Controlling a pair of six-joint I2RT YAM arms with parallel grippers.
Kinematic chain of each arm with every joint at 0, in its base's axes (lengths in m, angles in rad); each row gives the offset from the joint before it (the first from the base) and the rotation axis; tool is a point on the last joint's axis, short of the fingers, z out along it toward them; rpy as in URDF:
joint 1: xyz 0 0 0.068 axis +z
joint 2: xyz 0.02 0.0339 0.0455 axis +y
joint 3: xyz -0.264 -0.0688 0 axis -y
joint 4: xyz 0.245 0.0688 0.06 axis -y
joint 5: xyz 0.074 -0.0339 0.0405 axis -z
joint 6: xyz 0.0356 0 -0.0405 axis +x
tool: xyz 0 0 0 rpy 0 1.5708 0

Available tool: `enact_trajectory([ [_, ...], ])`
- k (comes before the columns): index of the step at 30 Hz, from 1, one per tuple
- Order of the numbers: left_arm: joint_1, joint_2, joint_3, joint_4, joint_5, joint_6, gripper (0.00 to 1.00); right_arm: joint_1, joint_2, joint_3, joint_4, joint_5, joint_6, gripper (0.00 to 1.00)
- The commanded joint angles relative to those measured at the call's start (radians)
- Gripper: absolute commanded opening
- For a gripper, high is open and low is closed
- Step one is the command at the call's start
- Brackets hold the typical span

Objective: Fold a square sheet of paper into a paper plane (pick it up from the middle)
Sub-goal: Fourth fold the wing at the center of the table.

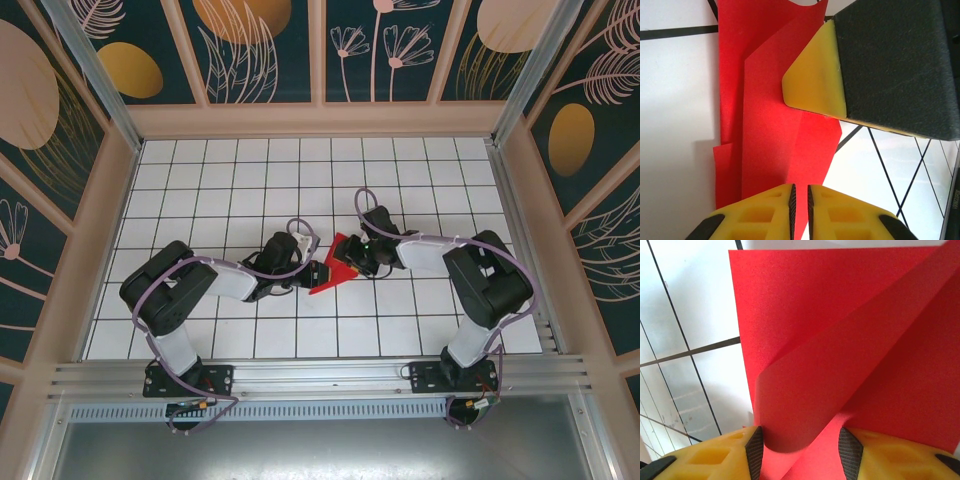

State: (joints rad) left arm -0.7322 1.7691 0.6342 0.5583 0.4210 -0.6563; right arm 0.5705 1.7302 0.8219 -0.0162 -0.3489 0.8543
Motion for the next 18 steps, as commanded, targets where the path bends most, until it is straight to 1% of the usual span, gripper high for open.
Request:
enact_trajectory([
  [1, -0.004, 0.022, 0.021, -0.027, -0.028, 0.012, 0.18, 0.017, 0.124, -0.042, -0.169, 0.133, -0.001, 0.49],
  [14, -0.004, 0.038, 0.026, -0.047, -0.041, 0.019, 0.14, 0.022, 0.122, -0.040, -0.164, 0.137, 0.008, 0.54],
  [16, -0.004, 0.039, 0.027, -0.049, -0.042, 0.021, 0.14, 0.023, 0.129, -0.035, -0.172, 0.142, 0.009, 0.53],
  [18, -0.004, 0.039, 0.027, -0.049, -0.044, 0.019, 0.14, 0.022, 0.144, -0.029, -0.185, 0.147, 0.012, 0.49],
])
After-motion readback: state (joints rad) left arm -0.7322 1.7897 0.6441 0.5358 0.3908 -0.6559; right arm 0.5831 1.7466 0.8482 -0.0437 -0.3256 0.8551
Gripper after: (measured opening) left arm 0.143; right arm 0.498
